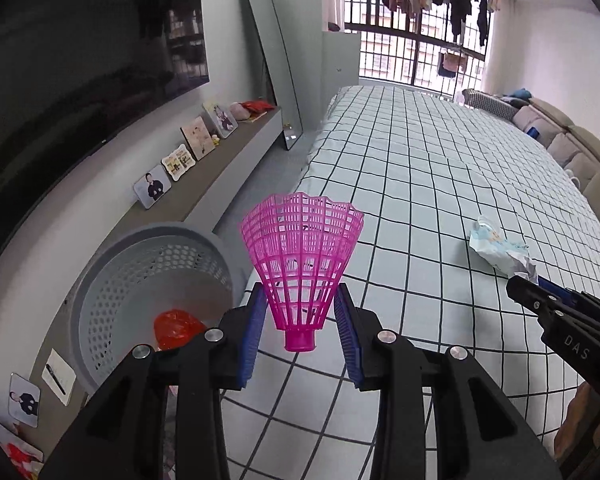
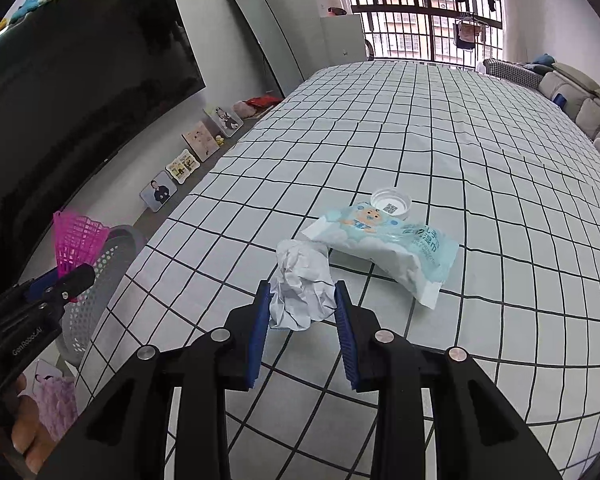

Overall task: Collect trash
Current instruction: 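Carry the pink shuttlecock and white paper over the grey basket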

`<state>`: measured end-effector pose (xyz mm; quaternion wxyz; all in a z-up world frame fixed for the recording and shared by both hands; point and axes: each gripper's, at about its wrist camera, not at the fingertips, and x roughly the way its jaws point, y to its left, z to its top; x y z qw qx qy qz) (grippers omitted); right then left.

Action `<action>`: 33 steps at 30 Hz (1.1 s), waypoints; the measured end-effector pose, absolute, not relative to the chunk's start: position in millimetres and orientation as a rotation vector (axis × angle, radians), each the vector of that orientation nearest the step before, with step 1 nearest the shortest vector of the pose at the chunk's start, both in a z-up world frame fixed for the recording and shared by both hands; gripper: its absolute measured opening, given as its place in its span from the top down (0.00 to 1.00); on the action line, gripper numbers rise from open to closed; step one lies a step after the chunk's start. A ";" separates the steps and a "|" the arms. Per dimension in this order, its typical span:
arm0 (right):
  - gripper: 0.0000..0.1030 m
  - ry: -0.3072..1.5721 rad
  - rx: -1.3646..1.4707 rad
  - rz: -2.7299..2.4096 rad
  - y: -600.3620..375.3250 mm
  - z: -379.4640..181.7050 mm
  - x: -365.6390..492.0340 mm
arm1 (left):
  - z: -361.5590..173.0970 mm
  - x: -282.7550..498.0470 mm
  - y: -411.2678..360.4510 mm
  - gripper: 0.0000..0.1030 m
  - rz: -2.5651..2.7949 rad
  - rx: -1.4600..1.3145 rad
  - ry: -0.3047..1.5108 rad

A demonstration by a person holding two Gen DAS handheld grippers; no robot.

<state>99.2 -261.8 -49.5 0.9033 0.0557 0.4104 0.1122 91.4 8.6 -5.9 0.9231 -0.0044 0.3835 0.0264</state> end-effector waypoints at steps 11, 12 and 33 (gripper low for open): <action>0.70 0.845 0.030 0.348 -168.2 -31.1 85.5 | -4.2 69.5 88.5 0.66 0.114 -0.098 0.769; 0.70 0.844 0.023 0.364 -157.6 -30.2 86.0 | -4.8 68.8 96.8 0.66 0.126 -0.107 0.769; 0.70 0.924 -0.124 0.589 17.8 -67.4 110.2 | -58.0 70.7 226.4 0.64 0.331 -0.137 0.833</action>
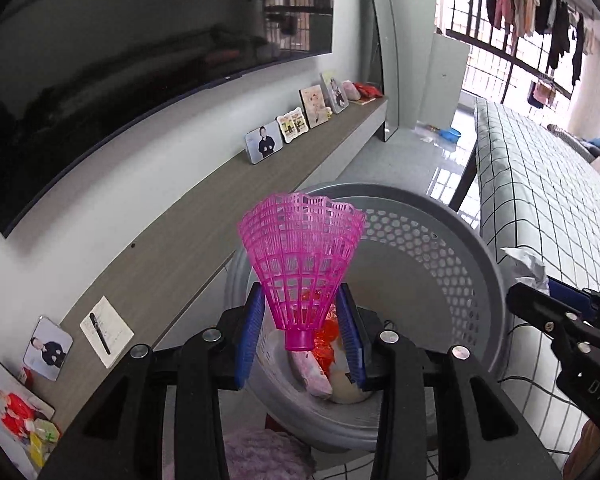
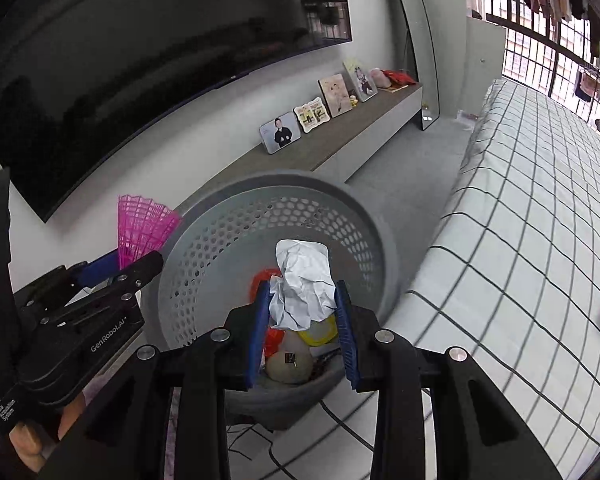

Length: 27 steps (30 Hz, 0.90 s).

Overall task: Collect trash
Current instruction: 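Carry the pink shuttlecock and white paper over the grey basket, then open both grippers to drop the shuttlecock and paper into the basket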

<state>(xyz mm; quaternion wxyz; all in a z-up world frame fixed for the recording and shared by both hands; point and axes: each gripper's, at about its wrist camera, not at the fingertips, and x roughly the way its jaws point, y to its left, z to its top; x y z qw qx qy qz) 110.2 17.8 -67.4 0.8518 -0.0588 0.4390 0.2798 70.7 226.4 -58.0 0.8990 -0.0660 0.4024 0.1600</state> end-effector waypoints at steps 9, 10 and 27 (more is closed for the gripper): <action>0.69 0.956 -0.143 0.581 33.3 -93.2 112.5 | -86.0 85.7 231.8 0.63 0.294 -0.140 0.879; 0.69 0.960 -0.137 0.580 32.2 -94.8 113.4 | -88.8 86.8 231.4 0.63 0.289 -0.139 0.886; 0.53 0.999 -0.033 0.597 16.3 -100.5 117.2 | -104.5 89.7 231.6 0.42 0.296 -0.164 0.922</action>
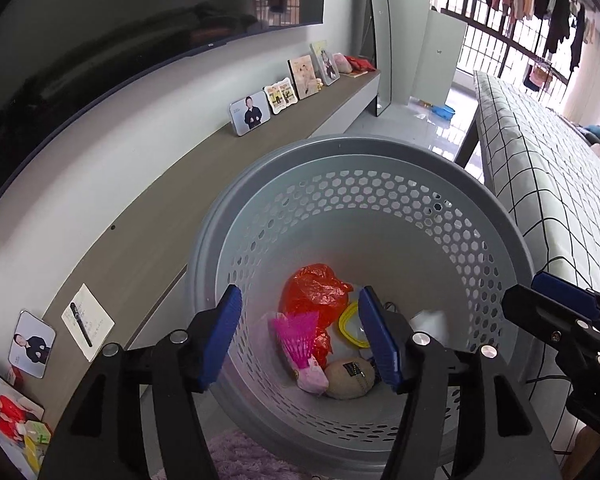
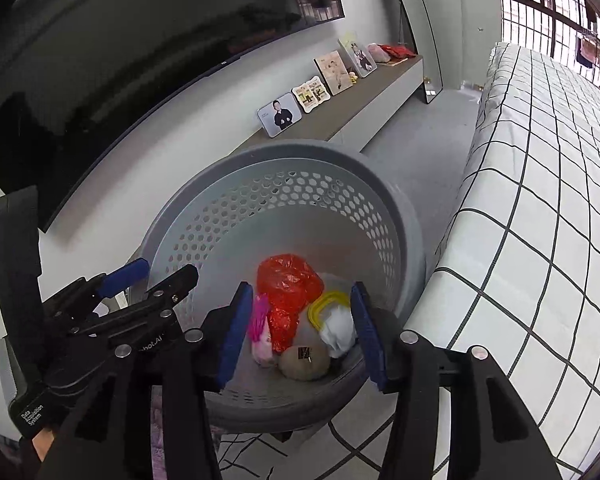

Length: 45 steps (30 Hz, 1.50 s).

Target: Collect trash

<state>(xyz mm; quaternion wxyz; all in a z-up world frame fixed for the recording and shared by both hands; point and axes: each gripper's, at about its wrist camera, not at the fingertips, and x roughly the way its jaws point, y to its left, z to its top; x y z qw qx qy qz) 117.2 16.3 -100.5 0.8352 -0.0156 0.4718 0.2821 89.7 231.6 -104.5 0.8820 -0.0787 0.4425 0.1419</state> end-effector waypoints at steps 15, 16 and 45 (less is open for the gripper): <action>0.53 1.000 -0.028 0.591 19.6 -101.8 121.0 | -106.2 87.9 233.2 0.36 0.314 -0.160 0.930; 0.53 1.000 -0.028 0.591 19.6 -101.8 121.0 | -106.3 87.9 233.2 0.36 0.314 -0.159 0.931; 0.49 0.996 0.013 0.558 -7.9 -83.5 112.6 | -83.8 82.3 212.1 0.29 0.292 -0.094 0.888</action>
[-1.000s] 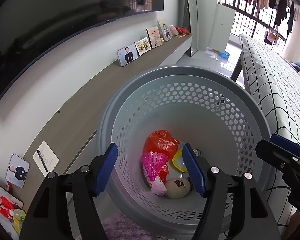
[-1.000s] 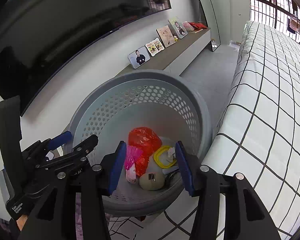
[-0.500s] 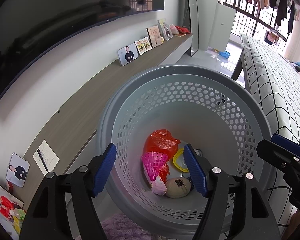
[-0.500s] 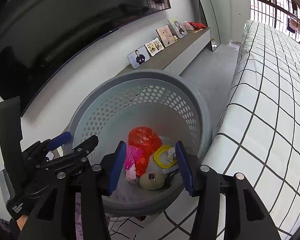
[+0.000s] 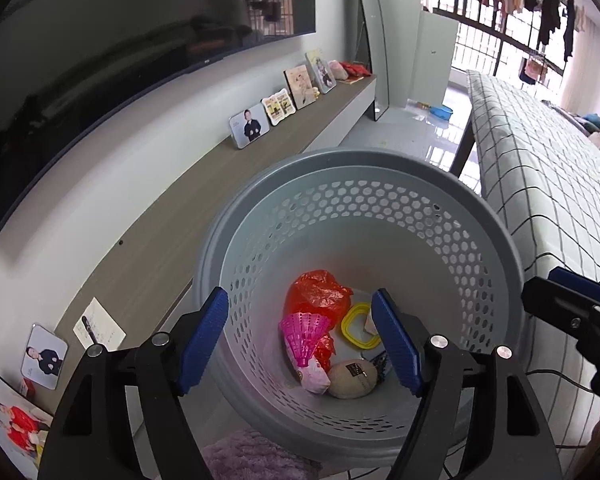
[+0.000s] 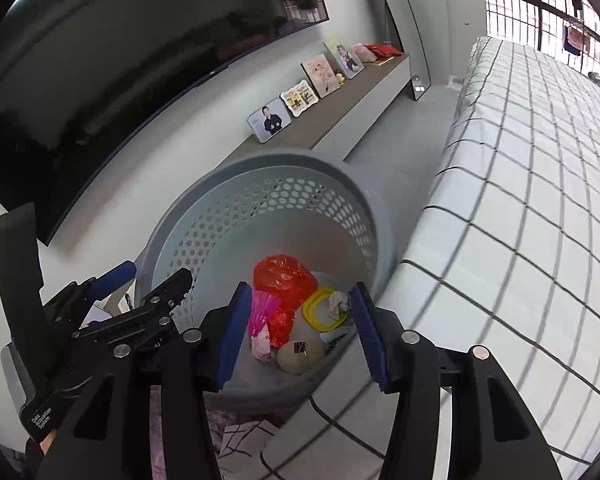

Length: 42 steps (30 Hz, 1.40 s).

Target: Collect trash

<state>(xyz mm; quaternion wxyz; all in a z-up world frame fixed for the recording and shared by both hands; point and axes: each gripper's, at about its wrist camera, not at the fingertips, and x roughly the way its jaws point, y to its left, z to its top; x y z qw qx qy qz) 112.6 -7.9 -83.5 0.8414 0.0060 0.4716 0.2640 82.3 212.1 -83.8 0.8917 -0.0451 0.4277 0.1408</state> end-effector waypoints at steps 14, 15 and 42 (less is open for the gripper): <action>0.46 0.890 0.088 0.333 -144.8 -41.4 73.3 | -31.3 78.3 123.4 0.23 0.133 -0.011 0.798; 0.46 0.885 0.098 0.314 -155.3 -40.0 72.2 | -27.8 78.3 114.8 0.23 0.119 -0.009 0.793; 0.46 0.860 0.115 0.133 -323.8 -42.7 78.7 | -18.4 94.6 -76.6 0.20 -0.153 0.112 0.815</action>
